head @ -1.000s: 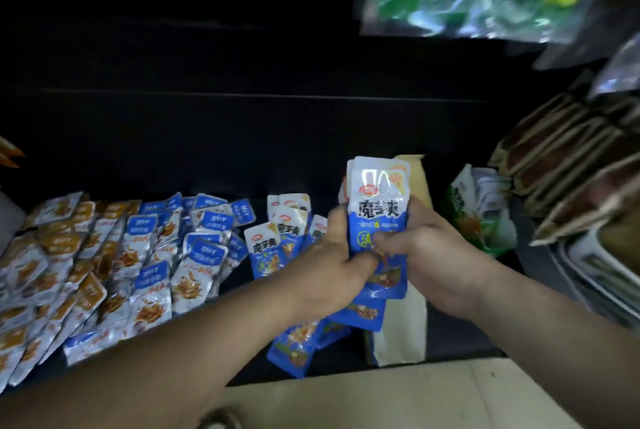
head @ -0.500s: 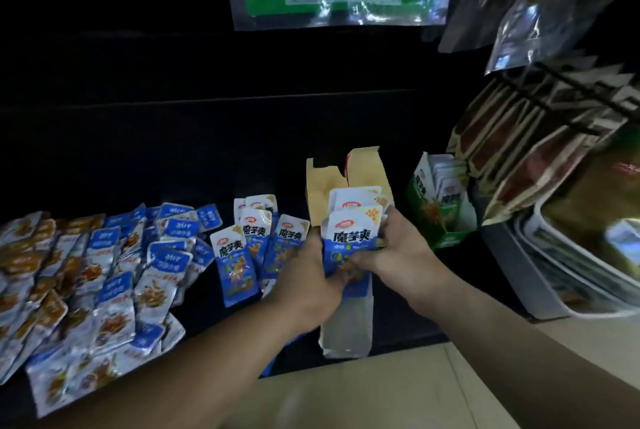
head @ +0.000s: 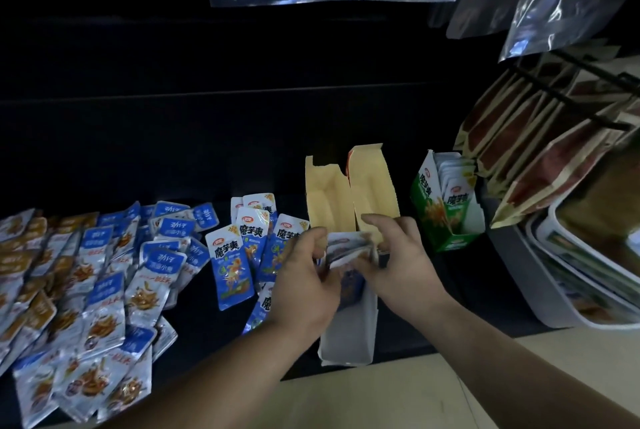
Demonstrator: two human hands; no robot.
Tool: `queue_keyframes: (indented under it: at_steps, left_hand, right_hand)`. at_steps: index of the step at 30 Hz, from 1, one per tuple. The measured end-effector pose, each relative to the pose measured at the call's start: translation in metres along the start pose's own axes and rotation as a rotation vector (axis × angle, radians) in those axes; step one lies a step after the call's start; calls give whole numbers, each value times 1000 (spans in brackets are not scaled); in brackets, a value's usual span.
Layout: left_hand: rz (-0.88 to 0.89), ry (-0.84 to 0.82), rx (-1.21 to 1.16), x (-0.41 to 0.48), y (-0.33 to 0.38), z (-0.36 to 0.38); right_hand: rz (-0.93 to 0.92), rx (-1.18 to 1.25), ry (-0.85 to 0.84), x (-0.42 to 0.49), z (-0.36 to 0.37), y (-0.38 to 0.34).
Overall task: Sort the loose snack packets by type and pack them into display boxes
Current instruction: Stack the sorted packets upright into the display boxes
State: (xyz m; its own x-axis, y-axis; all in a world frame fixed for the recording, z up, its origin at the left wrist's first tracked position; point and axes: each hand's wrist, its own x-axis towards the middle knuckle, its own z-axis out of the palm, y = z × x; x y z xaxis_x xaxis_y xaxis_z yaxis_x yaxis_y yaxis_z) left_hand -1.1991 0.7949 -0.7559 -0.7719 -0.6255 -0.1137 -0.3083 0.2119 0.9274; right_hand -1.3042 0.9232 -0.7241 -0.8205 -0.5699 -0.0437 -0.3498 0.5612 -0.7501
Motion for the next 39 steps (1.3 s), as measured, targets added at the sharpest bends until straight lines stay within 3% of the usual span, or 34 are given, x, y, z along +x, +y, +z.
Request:
queue_keyframes:
  at_steps: [4, 11, 17, 24, 30, 33, 36, 39]
  left_hand:
    - [-28, 71, 89, 2, -6, -8]
    - [-55, 34, 116, 3, -20, 0]
    - [-146, 96, 132, 7, -10, 12]
    - [-213, -9, -12, -9, -19, -1]
    - [-229, -125, 9, -32, -25, -18]
    - [-230, -158, 27, -37, -28, -26]
    - [-257, -187, 108, -43, -38, -40]
    - [-242, -200, 387, -47, -59, -63]
  right_hand:
    - [6, 21, -34, -4, 7, 3]
    - [86, 114, -99, -3, 11, 12]
    - [78, 57, -37, -2, 18, 14]
    - [88, -177, -13, 1, 18, 15]
    - [61, -218, -19, -4, 10, 7]
    - [-33, -366, 94, -12, 0, -3]
    - [-281, -367, 243, -21, -6, -25]
    - [-278, -133, 56, -40, 13, -67]
